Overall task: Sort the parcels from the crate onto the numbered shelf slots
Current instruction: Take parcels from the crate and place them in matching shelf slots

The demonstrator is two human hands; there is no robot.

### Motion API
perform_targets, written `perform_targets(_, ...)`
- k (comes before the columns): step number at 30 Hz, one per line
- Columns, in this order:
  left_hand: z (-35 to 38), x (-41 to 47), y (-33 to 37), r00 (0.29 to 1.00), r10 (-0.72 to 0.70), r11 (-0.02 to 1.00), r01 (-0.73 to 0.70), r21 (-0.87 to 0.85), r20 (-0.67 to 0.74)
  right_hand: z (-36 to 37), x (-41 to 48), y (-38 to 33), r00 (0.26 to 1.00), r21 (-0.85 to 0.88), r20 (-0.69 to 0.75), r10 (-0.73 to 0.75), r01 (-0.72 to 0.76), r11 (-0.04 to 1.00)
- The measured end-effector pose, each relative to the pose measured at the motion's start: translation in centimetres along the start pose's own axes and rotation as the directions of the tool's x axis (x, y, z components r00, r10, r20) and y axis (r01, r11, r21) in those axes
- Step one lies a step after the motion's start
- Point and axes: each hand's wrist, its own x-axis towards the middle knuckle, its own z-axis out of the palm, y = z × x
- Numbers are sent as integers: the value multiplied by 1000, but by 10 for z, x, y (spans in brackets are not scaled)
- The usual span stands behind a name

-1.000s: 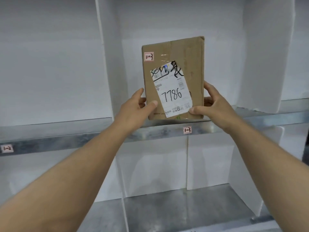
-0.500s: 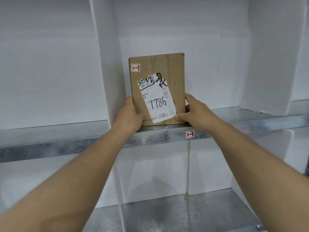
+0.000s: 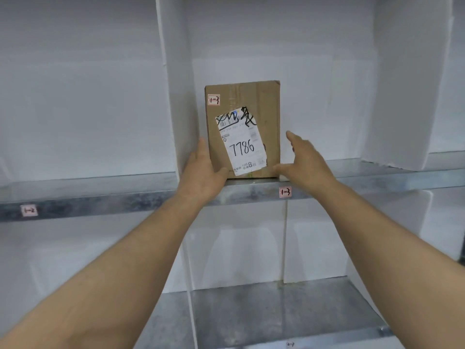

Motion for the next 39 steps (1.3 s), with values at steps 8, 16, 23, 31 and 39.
perform_targets(8,0,-97,-20,963,141,982,-108,152,-231,41,-78,-12,880,-121,-322,-348,326,937)
perform_targets(16,-1,-202,-107,979,-119,892,178,416,-162,155,-171,-17,829,57,-98,-550,557,829)
perform_targets(23,-31,-274,-169,906,-376,769,423,479,-197,228,-221,-54,786,171,177,-592,568,805)
perform_targets(31,-109,-349,-231,775,-533,582,628,517,-341,292,-283,-149,616,266,394,-682,634,726)
perform_targets(39,-220,-434,-288,649,-610,411,750,519,-455,342,-357,-274,466,374,441,-767,682,629)
